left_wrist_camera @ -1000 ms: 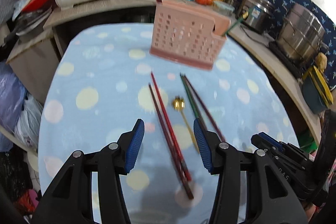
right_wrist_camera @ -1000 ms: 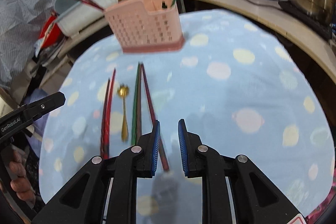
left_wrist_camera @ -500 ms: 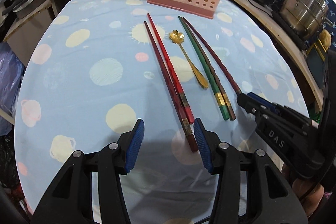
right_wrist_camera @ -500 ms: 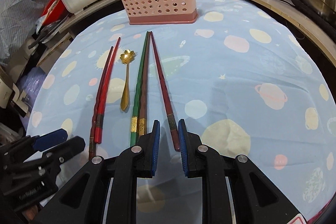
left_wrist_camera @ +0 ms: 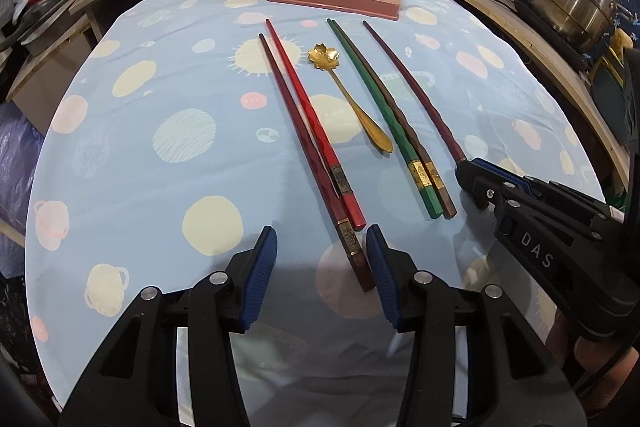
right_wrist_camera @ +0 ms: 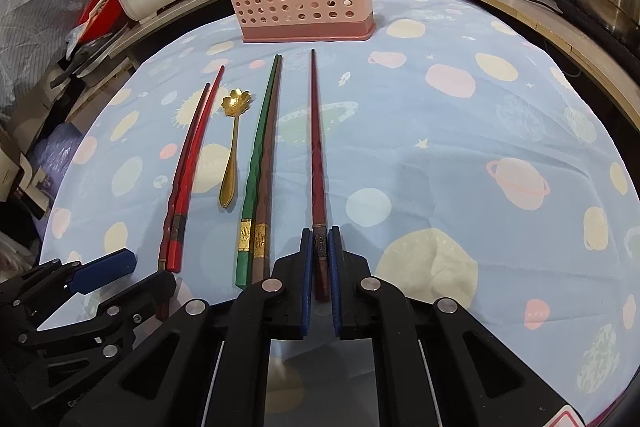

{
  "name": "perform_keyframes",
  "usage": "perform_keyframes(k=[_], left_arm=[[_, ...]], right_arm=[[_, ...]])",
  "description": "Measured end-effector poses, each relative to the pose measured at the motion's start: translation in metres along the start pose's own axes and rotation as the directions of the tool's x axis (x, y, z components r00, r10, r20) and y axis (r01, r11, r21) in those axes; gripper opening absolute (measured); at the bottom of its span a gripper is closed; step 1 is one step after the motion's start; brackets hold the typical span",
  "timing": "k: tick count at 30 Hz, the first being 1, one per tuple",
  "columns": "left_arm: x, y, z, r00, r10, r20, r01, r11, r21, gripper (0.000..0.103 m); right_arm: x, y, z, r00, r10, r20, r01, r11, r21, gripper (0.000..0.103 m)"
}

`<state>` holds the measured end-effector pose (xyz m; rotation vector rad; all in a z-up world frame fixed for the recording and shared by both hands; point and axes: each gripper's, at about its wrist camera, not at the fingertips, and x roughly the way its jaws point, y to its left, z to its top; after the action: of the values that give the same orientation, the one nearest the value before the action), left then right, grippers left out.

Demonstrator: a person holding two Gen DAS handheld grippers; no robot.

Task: Organize utensils
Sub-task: 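Grasp a dark red chopstick with the left gripper while the right gripper grasps another, then lift both held chopsticks and carry them over the pink holder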

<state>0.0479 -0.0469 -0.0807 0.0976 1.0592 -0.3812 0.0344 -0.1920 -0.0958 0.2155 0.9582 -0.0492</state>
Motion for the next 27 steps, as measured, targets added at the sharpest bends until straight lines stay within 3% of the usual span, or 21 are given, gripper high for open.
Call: perform_keyframes(k=[2, 8, 27], left_arm=[[0.001, -0.001, -0.001, 1.000, 0.012, 0.007, -0.012, 1.000, 0.010, 0.040], [0.001, 0.002, -0.001, 1.000, 0.008, 0.014, -0.008, 1.000, 0.008, 0.011], [-0.025, 0.007, 0.004, 1.000, 0.012, 0.016, -0.012, 1.000, 0.008, 0.008]], right_arm=[[0.000, 0.000, -0.001, 1.000, -0.001, 0.000, 0.001, 1.000, 0.002, 0.007], [-0.002, 0.001, -0.003, 1.000, 0.001, -0.002, -0.001, 1.000, 0.006, 0.007], [-0.050, -0.020, -0.008, 0.995, 0.054, 0.088, -0.065, 0.990, 0.127, 0.007]])
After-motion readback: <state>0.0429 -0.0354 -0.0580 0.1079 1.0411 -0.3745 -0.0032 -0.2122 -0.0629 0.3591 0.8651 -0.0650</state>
